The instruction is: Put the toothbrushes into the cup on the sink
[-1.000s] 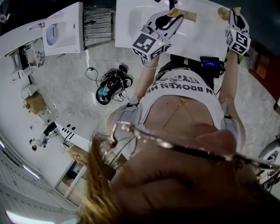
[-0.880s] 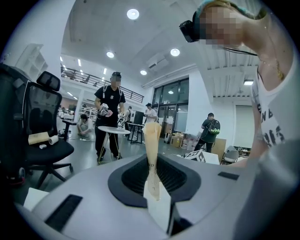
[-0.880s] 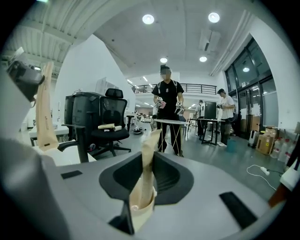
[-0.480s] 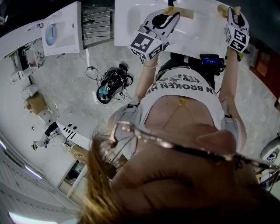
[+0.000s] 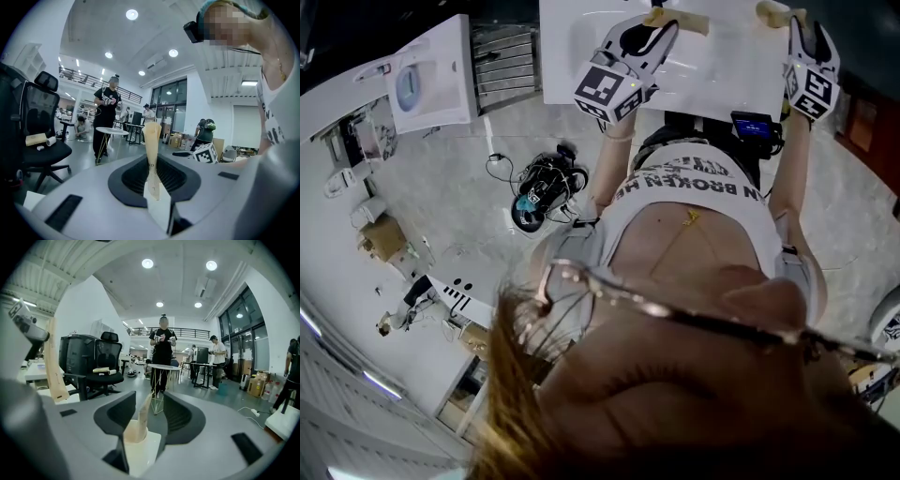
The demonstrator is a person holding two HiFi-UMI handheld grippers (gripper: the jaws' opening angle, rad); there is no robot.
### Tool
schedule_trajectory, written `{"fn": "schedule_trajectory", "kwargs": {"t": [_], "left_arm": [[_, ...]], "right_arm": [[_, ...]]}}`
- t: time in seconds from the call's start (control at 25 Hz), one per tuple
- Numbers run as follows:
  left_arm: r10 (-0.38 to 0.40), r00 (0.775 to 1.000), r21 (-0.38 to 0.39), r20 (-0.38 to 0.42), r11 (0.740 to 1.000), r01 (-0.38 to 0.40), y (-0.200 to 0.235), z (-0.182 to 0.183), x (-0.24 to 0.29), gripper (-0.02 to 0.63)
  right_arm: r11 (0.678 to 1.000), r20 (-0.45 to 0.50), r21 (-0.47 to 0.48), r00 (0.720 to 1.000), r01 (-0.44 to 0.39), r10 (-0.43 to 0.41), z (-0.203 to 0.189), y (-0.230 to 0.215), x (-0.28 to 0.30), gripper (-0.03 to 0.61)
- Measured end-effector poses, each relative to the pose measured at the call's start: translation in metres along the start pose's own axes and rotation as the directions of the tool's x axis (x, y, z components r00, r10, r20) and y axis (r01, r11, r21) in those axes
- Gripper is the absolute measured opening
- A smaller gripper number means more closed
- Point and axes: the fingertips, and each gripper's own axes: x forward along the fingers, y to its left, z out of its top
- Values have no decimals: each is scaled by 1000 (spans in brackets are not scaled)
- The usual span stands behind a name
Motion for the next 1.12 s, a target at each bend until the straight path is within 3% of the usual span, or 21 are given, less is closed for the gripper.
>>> {"fn": "schedule_trajectory", "kwargs": {"t": [0.68,1.12], "left_arm": [[-93,996,27,-5,995,93,4,6,34,63],[-211,977,58,-27,976,212,-29,7,105,63]], "right_arm": [[997,18,64,999,-34,33,14,22,-43,173],[997,-4,70,1000,19,-19,5,-8,-86,173]]}}
